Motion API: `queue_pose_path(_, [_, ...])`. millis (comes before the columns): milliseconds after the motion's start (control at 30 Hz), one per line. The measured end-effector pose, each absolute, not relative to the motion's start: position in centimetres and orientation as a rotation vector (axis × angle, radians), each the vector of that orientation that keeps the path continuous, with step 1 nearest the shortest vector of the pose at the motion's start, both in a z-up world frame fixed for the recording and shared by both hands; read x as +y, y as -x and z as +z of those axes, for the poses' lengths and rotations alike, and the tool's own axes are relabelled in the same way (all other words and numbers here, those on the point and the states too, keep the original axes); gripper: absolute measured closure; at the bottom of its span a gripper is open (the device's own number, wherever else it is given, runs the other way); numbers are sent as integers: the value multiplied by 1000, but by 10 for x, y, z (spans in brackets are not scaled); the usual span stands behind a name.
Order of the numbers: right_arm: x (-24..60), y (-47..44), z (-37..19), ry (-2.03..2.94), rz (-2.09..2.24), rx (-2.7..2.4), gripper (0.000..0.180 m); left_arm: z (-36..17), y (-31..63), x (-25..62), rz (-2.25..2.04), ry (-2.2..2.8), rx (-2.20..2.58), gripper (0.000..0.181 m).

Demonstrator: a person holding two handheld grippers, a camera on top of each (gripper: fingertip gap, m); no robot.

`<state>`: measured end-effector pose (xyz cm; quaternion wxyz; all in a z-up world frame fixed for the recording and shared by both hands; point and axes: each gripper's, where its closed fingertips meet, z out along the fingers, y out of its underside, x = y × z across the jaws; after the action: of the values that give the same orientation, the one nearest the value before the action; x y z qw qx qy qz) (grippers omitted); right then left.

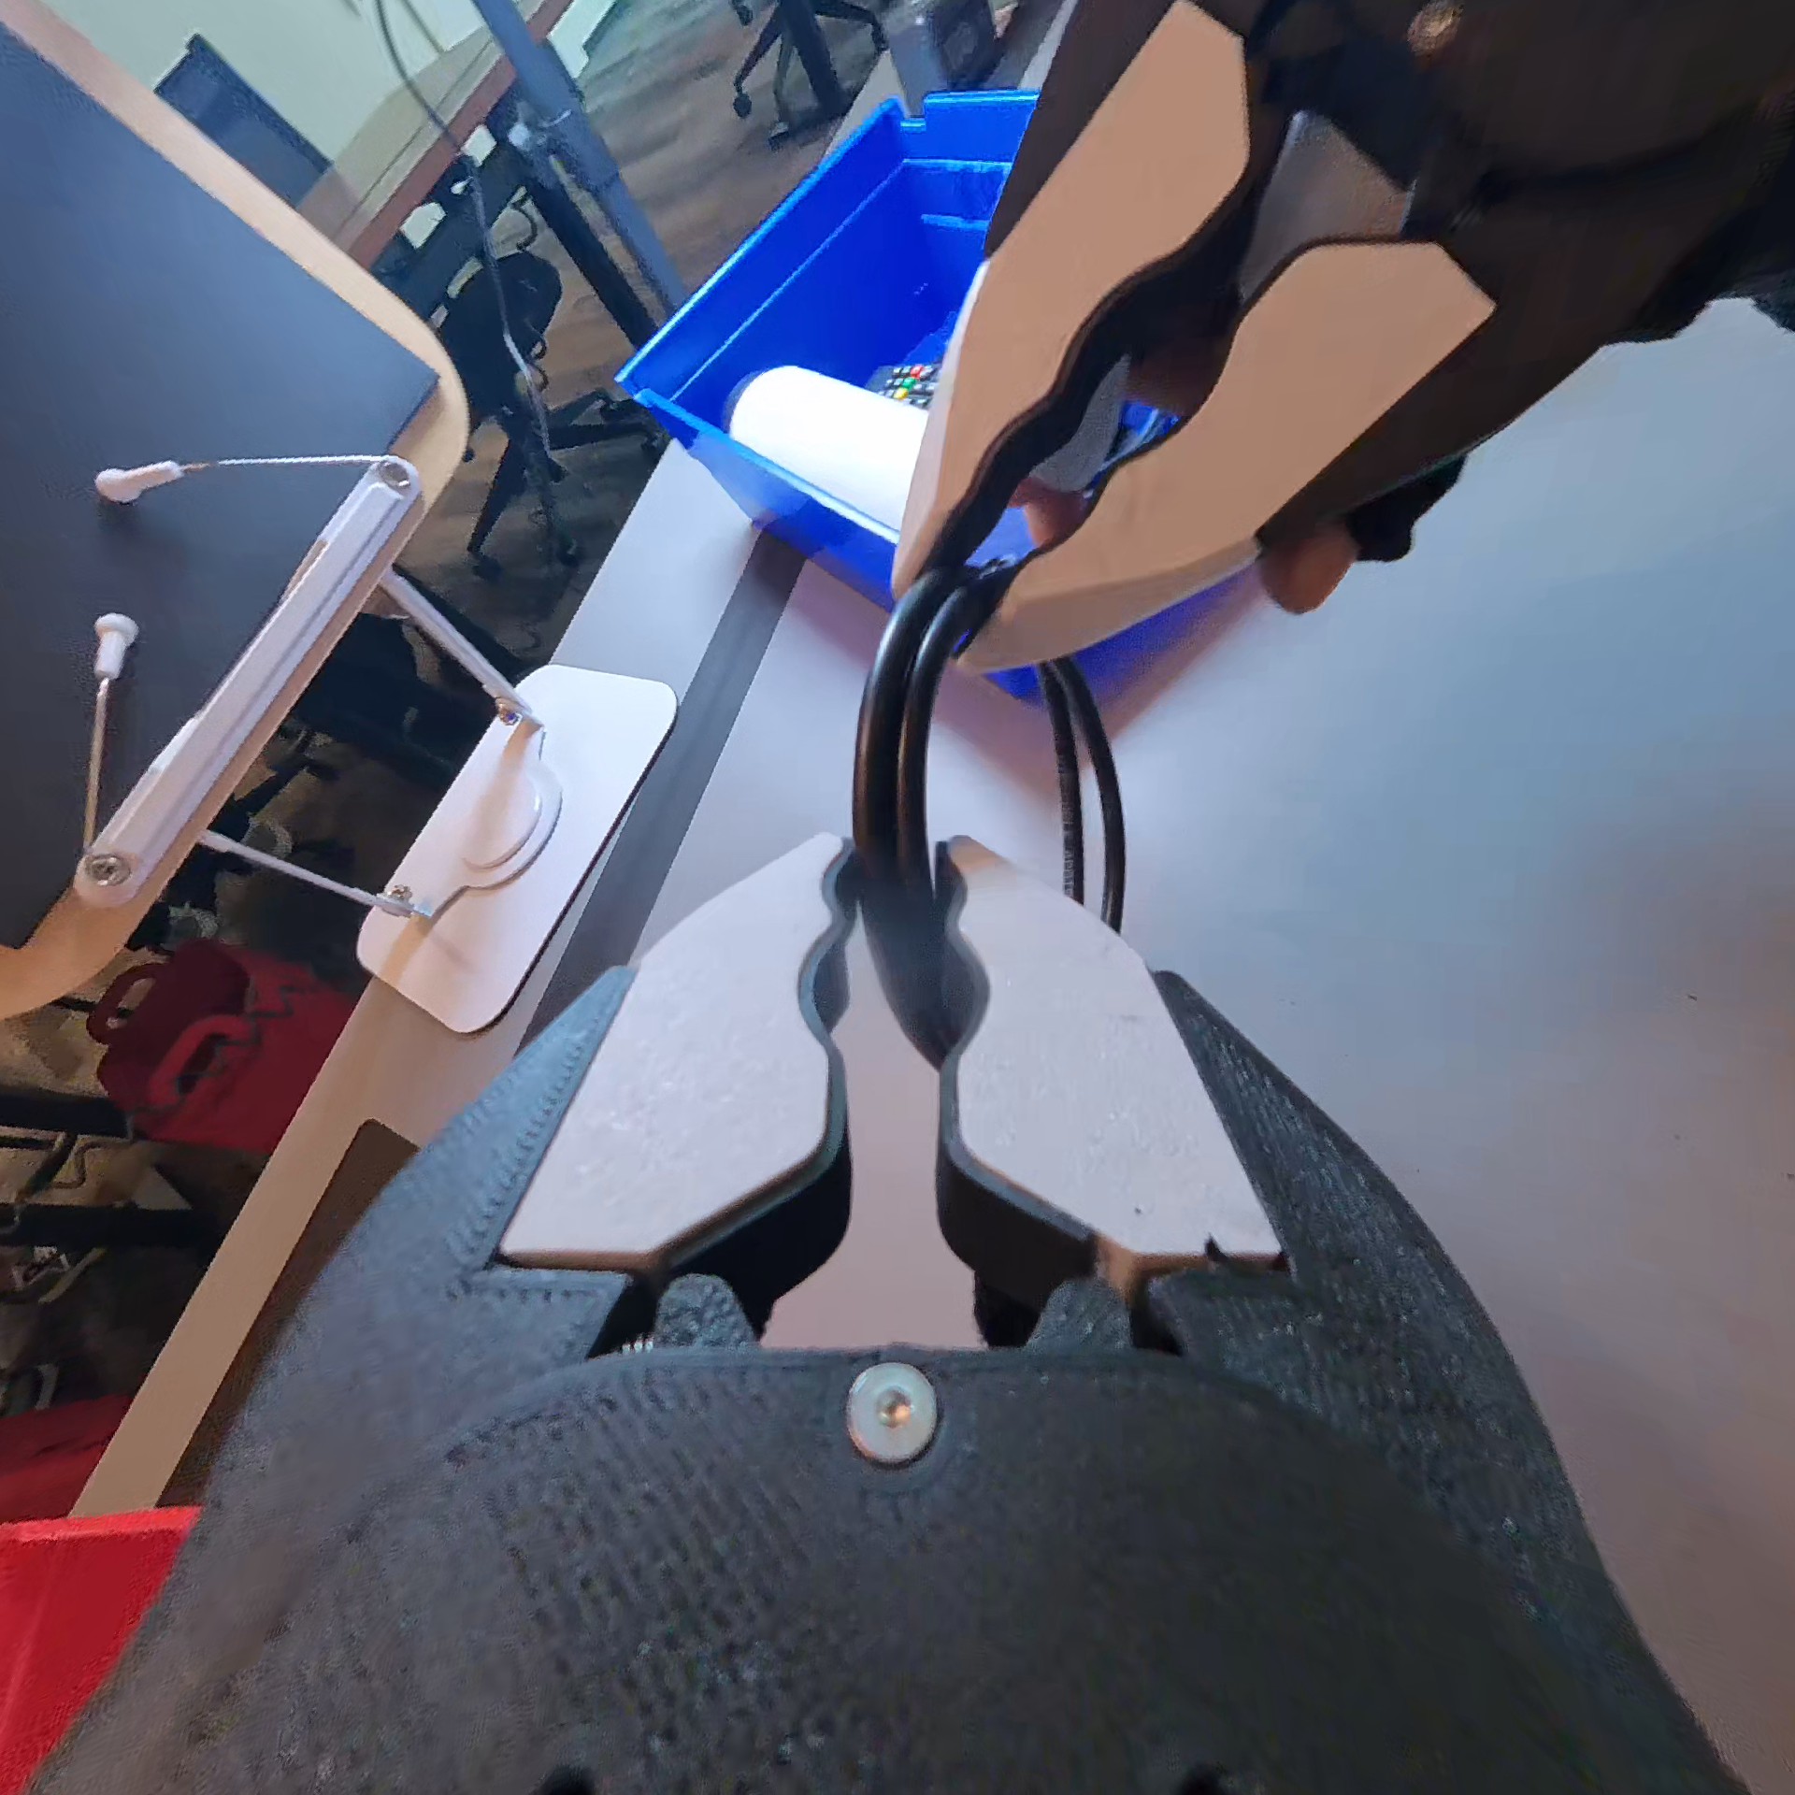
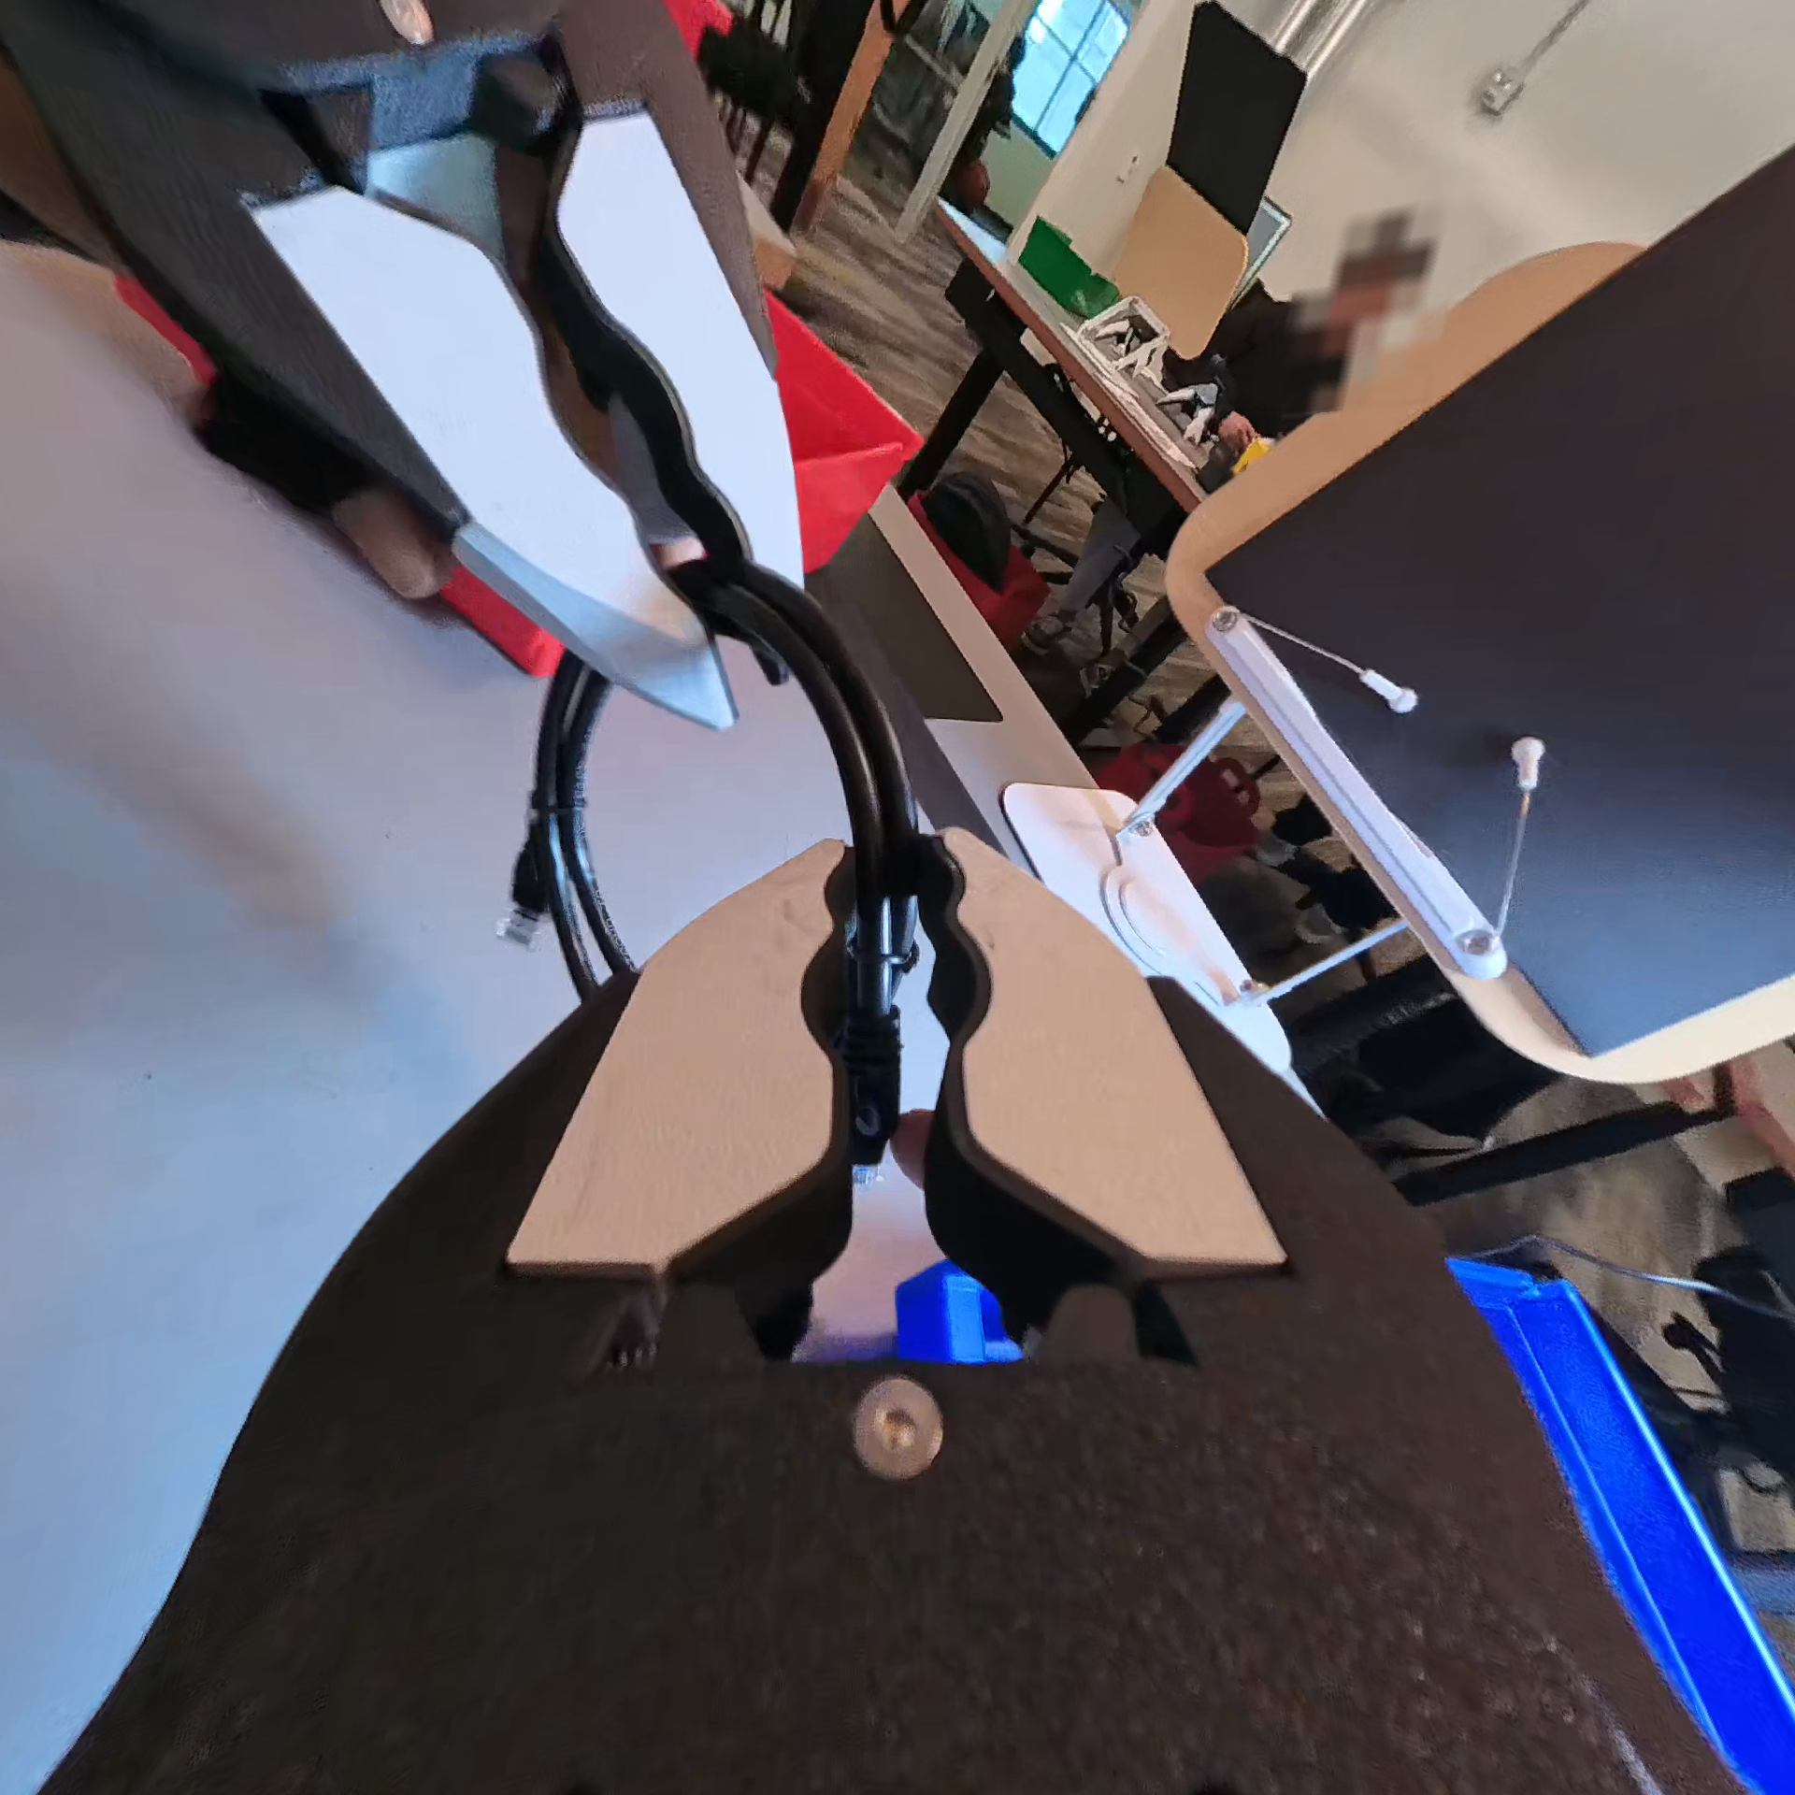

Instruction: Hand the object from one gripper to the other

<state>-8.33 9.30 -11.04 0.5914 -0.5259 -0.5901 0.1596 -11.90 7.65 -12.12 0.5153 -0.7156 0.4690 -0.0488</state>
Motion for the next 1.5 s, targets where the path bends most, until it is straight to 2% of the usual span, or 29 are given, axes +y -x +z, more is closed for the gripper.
queue_pose_path(33, [91,83,-108,1206,380,-1373,167,-120,121,79,-115,1717,1108,169])
queue_pose_path(233, [45,88,-91,959,477,-1520,166,-111,127,86,41,1552,1138,168])
queue_pose_path(333, [29,80,-92,1015,658,-1604,154,-101,119,79,25,1421,1164,170])
queue_pose_path(500, [22,77,-110,1101,746,-1706,161,-97,112,75,30,1336,1165,169])
queue_pose_path(667, [50,90,-105,1147,551,-1546,168,-99,130,89,-76,1527,1017,161])
queue_pose_path(800, [85,84,-90,1166,359,-1322,169,-89,147,91,-350,1671,832,141])
queue_pose_path(933, [107,74,-75,1075,-3,-1156,169,-69,147,91,-853,1671,515,150])
queue_pose_path(1033, [104,81,-82,877,-349,-1190,169,-65,127,89,-1226,1630,338,141])
queue_pose_path(1100, [95,96,-99,775,-425,-1237,169,-72,121,95,-1295,1626,237,140])
queue_pose_path(1133, [90,102,-106,736,-450,-1253,169,-79,122,100,-1265,1644,209,144])
queue_pose_path(1167, [86,108,-111,701,-460,-1271,169,-87,126,104,-1199,1665,209,158])
queue_pose_path(1200, [85,110,-116,705,-464,-1297,169,-93,129,106,-1133,1683,247,164])
queue_pose_path(1367, [61,118,-116,760,-133,-1443,165,-82,130,92,-869,1581,591,171])
queue_pose_path(1400, [53,116,-109,798,-10,-1479,157,-79,130,86,-801,1544,683,171])
queue_pose_path(1500, [39,93,-60,919,361,-1424,150,-68,133,65,-653,1429,898,171])
